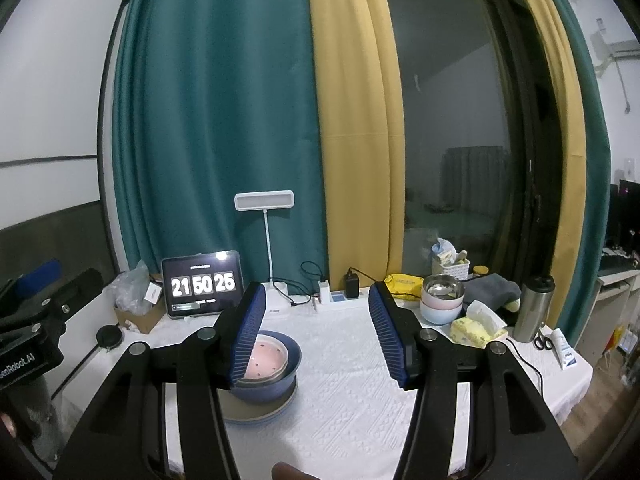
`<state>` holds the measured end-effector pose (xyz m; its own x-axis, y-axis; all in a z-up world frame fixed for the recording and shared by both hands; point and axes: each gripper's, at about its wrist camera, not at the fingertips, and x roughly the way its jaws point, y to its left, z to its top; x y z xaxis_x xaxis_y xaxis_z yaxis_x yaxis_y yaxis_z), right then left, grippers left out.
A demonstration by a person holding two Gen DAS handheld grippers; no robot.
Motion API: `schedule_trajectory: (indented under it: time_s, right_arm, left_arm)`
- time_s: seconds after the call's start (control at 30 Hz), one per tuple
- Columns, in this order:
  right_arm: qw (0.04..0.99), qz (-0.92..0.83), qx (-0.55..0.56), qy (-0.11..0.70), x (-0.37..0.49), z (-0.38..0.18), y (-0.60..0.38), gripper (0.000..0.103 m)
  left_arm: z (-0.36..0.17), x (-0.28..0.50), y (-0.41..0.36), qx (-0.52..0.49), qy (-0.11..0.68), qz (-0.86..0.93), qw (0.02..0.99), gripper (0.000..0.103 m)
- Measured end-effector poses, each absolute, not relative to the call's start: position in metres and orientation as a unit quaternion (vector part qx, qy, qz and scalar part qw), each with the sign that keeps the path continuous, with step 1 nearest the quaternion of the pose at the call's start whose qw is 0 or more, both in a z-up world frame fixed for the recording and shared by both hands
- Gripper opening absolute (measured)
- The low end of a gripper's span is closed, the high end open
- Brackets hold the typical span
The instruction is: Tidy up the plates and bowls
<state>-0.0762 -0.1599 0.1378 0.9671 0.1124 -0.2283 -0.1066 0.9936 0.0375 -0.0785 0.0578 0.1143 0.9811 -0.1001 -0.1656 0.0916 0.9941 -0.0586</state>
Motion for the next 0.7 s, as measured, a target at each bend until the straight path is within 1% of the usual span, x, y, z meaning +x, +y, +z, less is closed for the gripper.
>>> schedule_trajectory:
  time_s: [0.7]
  right_arm:
    - [0.992, 0.056, 0.012, 0.116, -0.0755, 0.1373, -0.1602, 0.057]
  left_arm:
    - [0.1095, -0.0737, 0.0546, -0.015, 0.091, -0.038, 0.995, 0.093]
